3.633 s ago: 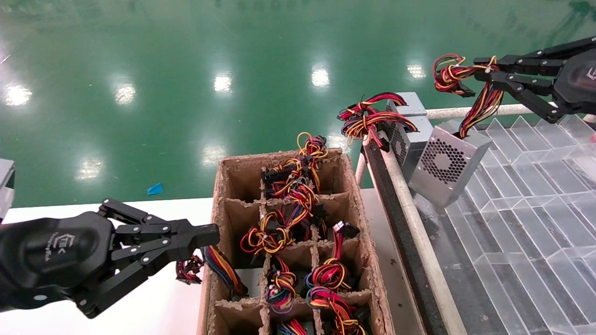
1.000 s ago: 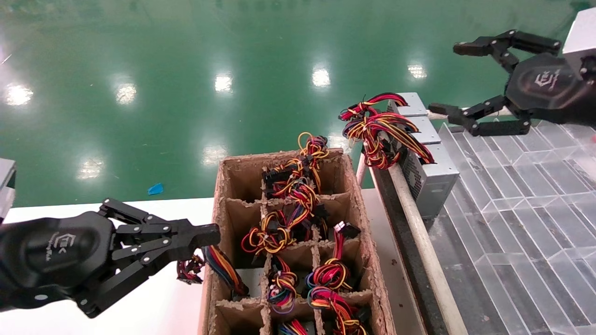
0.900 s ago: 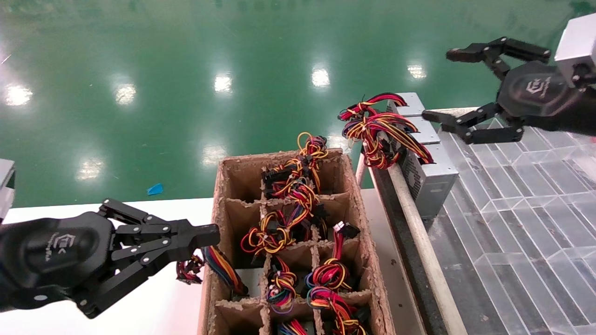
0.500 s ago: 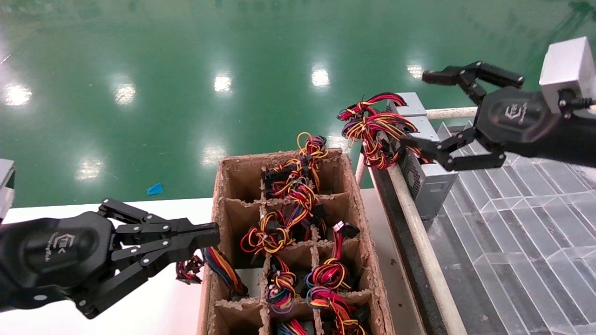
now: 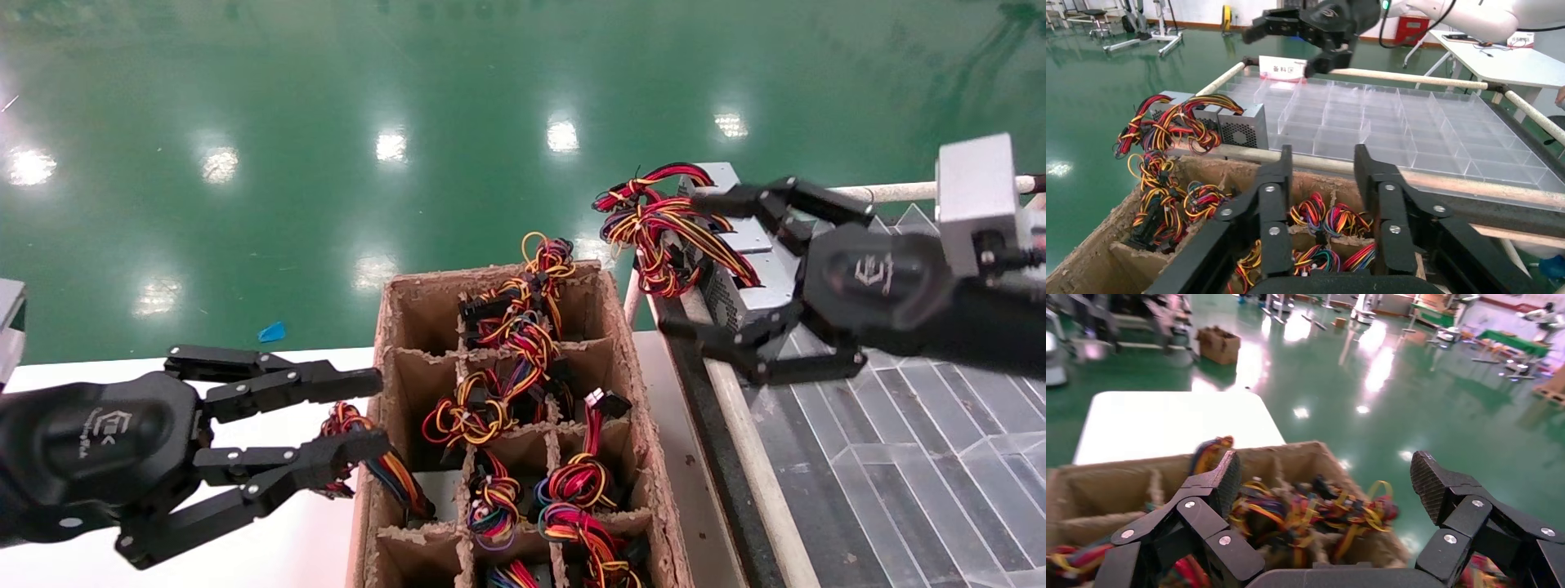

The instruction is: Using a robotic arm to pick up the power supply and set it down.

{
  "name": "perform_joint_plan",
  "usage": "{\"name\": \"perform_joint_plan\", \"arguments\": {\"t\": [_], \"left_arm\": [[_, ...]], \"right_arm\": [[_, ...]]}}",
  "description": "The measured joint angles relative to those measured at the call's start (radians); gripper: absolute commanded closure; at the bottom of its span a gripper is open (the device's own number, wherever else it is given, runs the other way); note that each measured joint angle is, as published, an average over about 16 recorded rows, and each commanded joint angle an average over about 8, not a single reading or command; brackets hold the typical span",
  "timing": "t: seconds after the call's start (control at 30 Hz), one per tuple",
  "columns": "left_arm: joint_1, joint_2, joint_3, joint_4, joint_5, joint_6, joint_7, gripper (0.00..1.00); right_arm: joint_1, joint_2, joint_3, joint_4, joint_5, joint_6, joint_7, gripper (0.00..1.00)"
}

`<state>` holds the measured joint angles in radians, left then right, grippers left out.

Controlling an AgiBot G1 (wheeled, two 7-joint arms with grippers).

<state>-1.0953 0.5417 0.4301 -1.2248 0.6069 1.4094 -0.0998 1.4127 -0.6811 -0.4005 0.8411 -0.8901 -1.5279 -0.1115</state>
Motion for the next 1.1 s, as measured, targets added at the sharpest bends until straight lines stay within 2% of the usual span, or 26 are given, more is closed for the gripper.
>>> {"name": "perform_joint_plan", "arguments": {"t": [0.67,0.87,1.1], "left_arm": [[0.000,0.000,0.000,0.000,0.000,0.000,0.000,0.00],[0.000,0.000,0.000,0.000,0.000,0.000,0.000,0.00],[0.000,0.000,0.000,0.000,0.000,0.000,0.000,0.00]], "right_arm": [[-0.301,0.062,0.107,0.395,0.142,0.028,0.264,0.00],[-0.349,0.072,0.125,0.457,0.166,0.033,0.302,0.00],[-0.361,0.075,0.130,0.473,0.172,0.035,0.310,0.00]]}}
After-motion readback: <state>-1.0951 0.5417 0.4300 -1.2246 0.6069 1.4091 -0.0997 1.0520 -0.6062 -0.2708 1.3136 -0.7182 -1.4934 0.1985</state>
